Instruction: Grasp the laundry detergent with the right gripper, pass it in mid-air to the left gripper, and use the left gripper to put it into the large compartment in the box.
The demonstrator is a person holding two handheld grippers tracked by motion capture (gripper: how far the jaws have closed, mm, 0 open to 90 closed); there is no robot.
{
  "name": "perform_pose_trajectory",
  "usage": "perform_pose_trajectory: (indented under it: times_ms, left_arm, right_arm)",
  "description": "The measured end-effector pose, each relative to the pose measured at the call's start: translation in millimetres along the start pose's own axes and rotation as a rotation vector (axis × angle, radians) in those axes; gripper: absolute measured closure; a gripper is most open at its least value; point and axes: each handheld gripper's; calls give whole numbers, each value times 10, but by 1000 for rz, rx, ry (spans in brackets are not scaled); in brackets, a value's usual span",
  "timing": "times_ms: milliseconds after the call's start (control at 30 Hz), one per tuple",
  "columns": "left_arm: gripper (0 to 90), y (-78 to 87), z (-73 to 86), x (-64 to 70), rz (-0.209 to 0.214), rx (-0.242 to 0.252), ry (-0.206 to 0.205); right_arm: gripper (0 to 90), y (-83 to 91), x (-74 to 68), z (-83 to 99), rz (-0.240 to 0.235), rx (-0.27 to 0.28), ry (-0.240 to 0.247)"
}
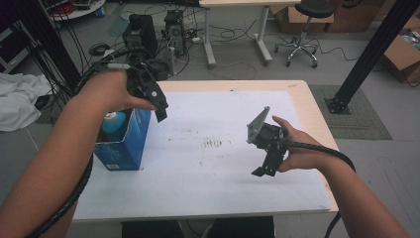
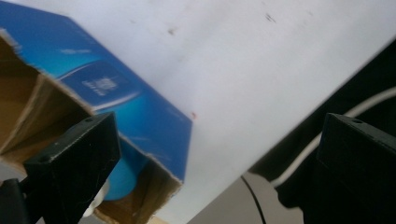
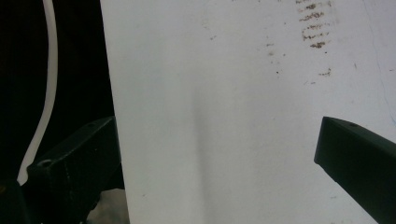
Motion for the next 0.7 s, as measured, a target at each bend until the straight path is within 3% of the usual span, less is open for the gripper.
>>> perform_pose_trajectory:
  times_ms: [67,200,367,467,567,700]
  left_arm:
    - [1,-37,-14,43,1,-19,-24]
    - [1,-101,-33,146,9,-9,-110]
    - [1,-214,-29,334,-16,-27,-310]
    - [1,-254,-6,435,6,-28,-418]
    - [1,-271,32,521,18,-12,-510]
    - [1,-294,53,607,34,-7,-577]
  right_arm:
    - [0,5,0,-20,1,-6,3]
    - [0,17,-35,-60,-1,-12,14]
    - [1,26,-65,-89,-2,-36,21]
    - [1,27,-72,-92,-1,-57,22]
    - [1,40,-75,-97,1,-62,24]
    - [1,63,-69,-116,4,-62,28]
Point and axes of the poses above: each handheld gripper's, and its own axes: y roughly backward along the jaws, z roughly out of its underside, x roughly to its right, and after that the axes turned 3 degrees about -y, right-handed
